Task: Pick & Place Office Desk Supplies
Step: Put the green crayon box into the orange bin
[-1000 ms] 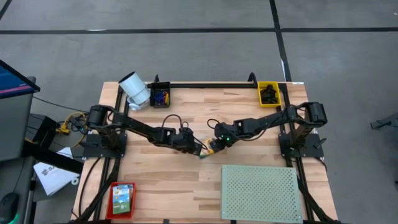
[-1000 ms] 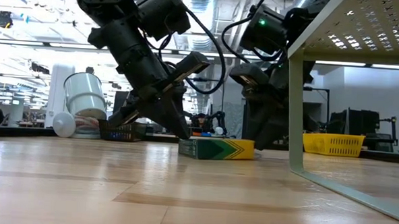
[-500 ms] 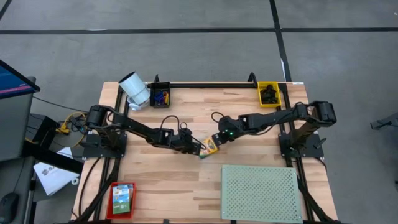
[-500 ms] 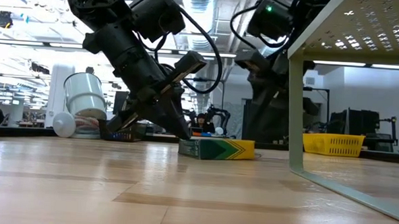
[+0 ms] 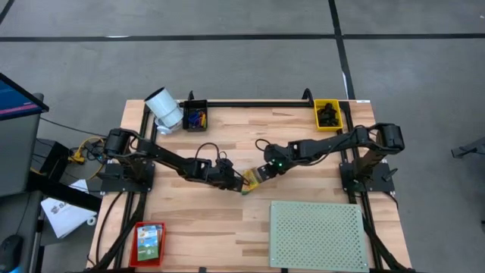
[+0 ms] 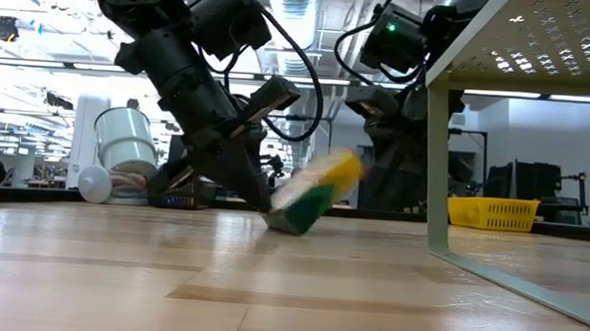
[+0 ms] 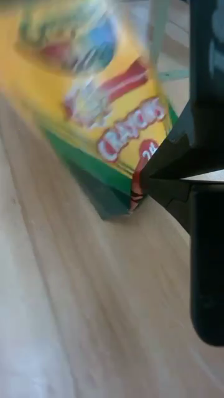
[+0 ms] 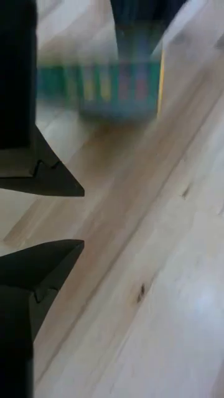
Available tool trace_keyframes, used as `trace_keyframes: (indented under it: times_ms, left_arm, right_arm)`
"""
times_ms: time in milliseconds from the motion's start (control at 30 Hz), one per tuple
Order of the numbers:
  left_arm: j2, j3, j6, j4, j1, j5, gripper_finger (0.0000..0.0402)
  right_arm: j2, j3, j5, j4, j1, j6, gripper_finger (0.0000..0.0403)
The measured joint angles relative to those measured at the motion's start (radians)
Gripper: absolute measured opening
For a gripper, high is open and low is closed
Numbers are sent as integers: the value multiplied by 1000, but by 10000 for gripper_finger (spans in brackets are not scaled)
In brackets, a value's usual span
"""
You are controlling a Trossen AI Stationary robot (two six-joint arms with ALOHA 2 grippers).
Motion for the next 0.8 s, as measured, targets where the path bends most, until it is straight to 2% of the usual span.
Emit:
trace_keyframes:
  times_ms: [233,500,700,800]
  left_arm:
    - [4,-3,-3,-17,0,8,0]
    - [3,-3,-3,-13,0,8,0]
    - [1,-3,-1,-2,1,7,0]
    - [-4,-5,35,66,2,-10,0]
  right_arm:
    - [-13,0,4,59,13,21,119]
    - [-131,0,38,136,12,44,119]
    - [-184,0,77,53,-23,39,119]
    - [-173,0,94,-4,-35,32,119]
